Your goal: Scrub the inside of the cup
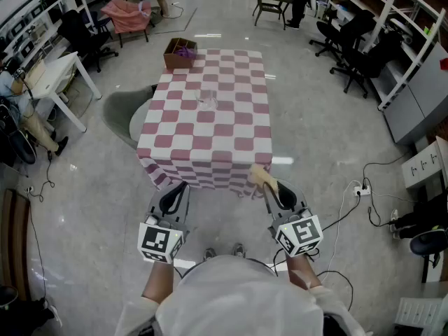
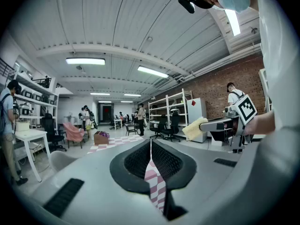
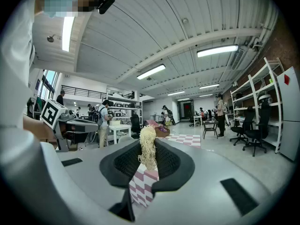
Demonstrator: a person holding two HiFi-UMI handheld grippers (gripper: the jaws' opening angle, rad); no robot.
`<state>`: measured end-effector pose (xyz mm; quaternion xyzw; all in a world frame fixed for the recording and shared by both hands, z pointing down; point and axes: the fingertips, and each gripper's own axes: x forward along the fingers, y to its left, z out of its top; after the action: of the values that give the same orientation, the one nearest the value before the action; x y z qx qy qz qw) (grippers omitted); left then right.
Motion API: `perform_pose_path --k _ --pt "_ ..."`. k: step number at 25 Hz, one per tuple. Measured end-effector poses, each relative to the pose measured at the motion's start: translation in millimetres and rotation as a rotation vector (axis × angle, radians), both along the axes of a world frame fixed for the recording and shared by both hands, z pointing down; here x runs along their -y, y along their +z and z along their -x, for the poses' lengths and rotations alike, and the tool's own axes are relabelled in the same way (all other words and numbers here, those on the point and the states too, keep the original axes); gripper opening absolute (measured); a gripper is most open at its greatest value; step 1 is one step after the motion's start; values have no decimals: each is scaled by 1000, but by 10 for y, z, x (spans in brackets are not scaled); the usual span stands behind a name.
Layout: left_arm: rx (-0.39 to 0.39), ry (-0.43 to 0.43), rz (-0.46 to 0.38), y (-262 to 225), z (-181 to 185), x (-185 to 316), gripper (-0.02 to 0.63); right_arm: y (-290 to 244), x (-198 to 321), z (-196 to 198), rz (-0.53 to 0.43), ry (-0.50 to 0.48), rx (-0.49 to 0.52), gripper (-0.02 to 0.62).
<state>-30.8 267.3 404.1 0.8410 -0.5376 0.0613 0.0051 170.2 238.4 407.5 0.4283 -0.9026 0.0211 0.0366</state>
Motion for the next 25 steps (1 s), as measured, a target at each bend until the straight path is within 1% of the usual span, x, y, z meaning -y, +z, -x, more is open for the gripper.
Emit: perform_pose_path --k 6,8,13,17,21,22,25 --pt "1 -8 8 40 -107 19 34 -41 -16 -39 -38 -55 50 86" --pt "-4 -3 -3 34 -173 29 34 -41 -10 -71 -47 -74 53 86" --pt "-89 12 -69 -92 -375 12 34 42 40 -258 -28 -82 59 87" --pt "-113 -17 -100 -121 -475 -34 34 138 78 -376 -5 -91 61 87" --pt "-61 -29 -116 -48 -516 -108 34 203 110 -431 11 -96 71 86" --pt "-77 -24 -119 -52 -526 -115 34 215 123 -438 15 -99 74 87" --pt "-184 -12 -128 -105 -514 -105 34 240 170 -431 20 -109 78 87"
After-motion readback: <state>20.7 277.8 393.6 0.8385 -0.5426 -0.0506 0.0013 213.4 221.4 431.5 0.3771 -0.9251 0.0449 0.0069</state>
